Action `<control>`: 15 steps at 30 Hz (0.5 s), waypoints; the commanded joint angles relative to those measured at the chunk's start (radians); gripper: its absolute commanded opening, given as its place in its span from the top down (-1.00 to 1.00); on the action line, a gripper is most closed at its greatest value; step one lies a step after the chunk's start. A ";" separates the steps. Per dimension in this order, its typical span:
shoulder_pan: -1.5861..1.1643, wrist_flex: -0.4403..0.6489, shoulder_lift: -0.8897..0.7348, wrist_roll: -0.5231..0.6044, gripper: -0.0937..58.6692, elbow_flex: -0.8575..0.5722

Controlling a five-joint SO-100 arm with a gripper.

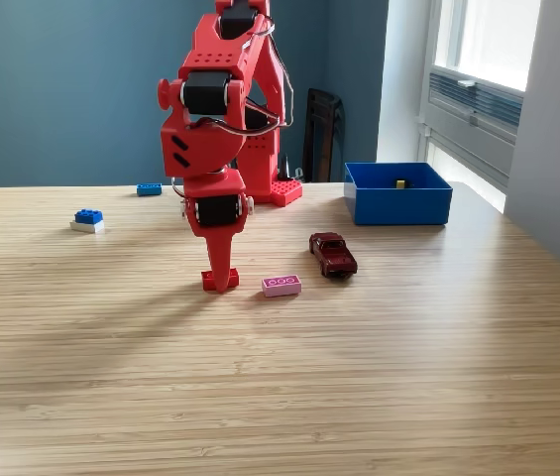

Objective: Grasp a lego block and put it in the bin.

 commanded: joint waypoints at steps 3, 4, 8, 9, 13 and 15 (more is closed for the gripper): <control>0.009 0.002 0.023 0.054 1.00 -0.060; 0.009 0.003 0.025 0.064 1.00 -0.060; 0.012 0.003 0.029 0.098 1.00 -0.023; 0.012 0.003 0.029 0.101 1.00 -0.008; 0.012 0.006 0.037 0.112 1.00 0.031; 0.011 0.023 0.063 0.137 1.00 0.008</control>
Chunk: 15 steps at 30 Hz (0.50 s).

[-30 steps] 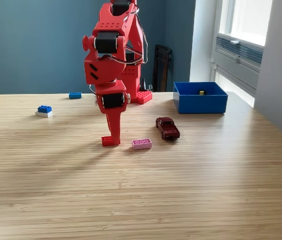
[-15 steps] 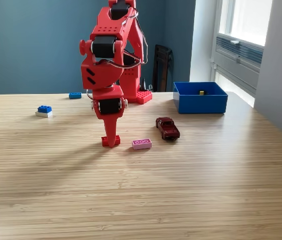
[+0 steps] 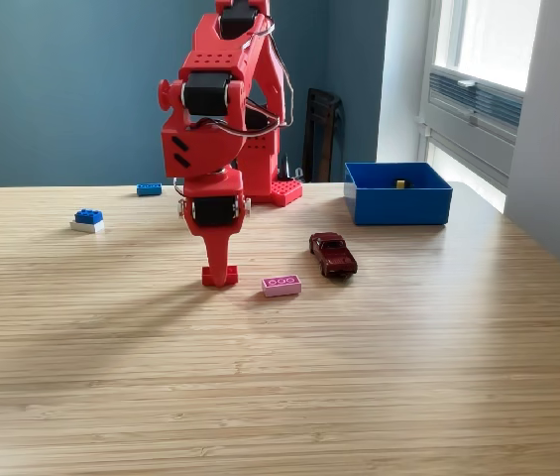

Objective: Grasp a lego block and put it in the bin.

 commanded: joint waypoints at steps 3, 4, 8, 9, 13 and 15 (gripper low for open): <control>-0.023 0.023 0.147 0.054 1.00 -0.011; -0.032 0.026 0.176 0.060 1.00 -0.005; -0.083 0.066 0.287 0.092 1.00 0.003; -0.101 0.081 0.313 0.101 1.00 0.002; -0.190 0.138 0.397 0.137 1.00 -0.002; -0.244 0.166 0.430 0.156 1.00 -0.002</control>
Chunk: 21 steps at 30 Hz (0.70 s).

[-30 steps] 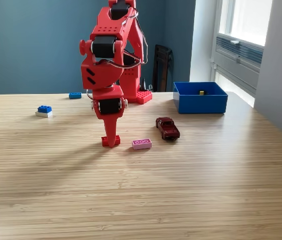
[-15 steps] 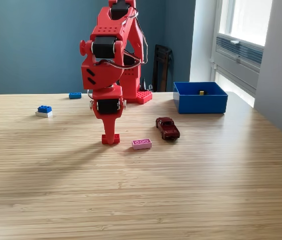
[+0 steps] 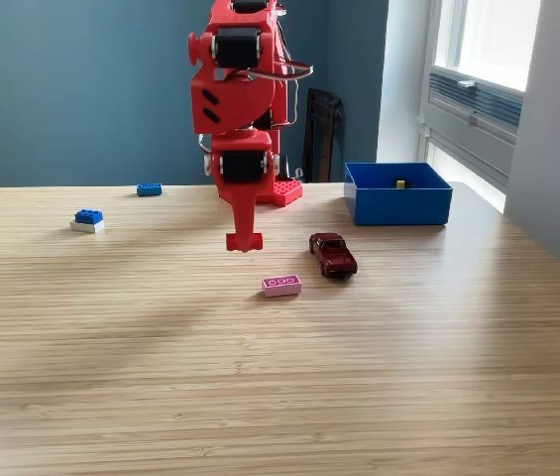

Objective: Grasp a lego block and put it in the bin.

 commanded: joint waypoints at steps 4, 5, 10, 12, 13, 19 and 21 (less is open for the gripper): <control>-0.224 0.095 0.227 0.081 1.00 -0.014; -0.255 0.107 0.235 0.092 1.00 -0.014; -0.419 0.166 0.245 0.160 1.00 -0.017; -0.489 0.186 0.245 0.192 1.00 -0.020; -0.526 0.193 0.245 0.207 1.00 -0.023; -0.724 0.242 0.232 0.290 1.00 -0.083; -0.779 0.258 0.230 0.311 1.00 -0.106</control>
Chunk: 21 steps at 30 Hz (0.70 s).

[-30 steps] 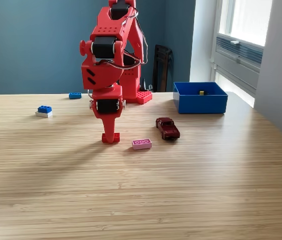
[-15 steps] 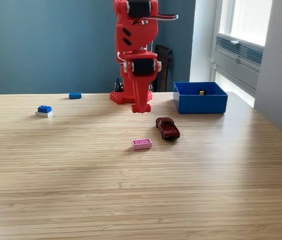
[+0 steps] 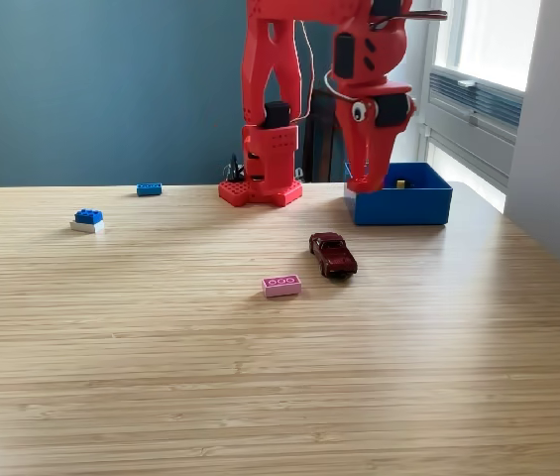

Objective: Grasp a lego block and put it in the bin.

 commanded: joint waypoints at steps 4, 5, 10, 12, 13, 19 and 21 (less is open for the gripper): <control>-0.218 0.057 0.077 0.069 1.00 -0.141; -0.241 0.063 0.077 0.075 1.00 -0.147; -0.374 0.094 0.075 0.092 1.00 -0.160; -0.434 0.106 0.075 0.103 1.00 -0.160; -0.463 0.109 0.075 0.104 1.00 -0.156; -0.554 0.110 0.074 0.089 1.00 -0.117; -0.561 0.110 0.074 0.086 1.00 -0.110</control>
